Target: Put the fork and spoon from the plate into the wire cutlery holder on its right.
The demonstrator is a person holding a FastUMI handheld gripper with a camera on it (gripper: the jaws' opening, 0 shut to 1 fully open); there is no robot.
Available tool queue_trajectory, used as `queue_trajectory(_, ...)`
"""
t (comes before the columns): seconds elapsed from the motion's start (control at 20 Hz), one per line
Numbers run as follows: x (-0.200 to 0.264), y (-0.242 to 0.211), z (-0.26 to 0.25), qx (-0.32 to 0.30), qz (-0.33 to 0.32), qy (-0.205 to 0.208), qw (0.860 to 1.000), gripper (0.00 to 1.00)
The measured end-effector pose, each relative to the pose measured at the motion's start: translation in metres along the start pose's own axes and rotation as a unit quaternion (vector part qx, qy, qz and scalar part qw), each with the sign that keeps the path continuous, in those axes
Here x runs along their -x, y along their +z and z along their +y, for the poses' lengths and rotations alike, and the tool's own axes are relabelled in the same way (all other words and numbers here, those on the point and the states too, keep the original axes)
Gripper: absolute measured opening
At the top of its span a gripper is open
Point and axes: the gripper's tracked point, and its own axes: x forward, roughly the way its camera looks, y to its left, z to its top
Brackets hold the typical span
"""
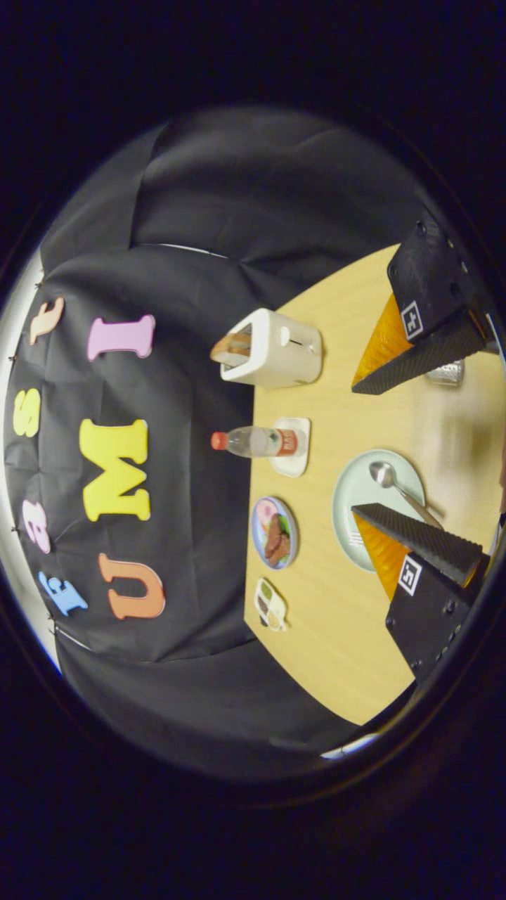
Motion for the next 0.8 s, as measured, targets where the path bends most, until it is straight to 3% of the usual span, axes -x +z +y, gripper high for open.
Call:
queue_trajectory(0.2, -0.030, -0.040, 0.019, -0.002, 0.063, -0.003, 0.998, 0.94)
queue_trajectory(0.25, -0.037, -0.047, 0.021, 0.001, 0.075, -0.008, 0.997, 0.89)
queue_trajectory(0.6, -0.078, -0.090, 0.060, -0.003, 0.137, -0.018, 0.990, 0.80)
queue_trajectory(0.8, -0.093, -0.109, 0.068, -0.016, 0.152, -0.039, 0.988, 0.63)
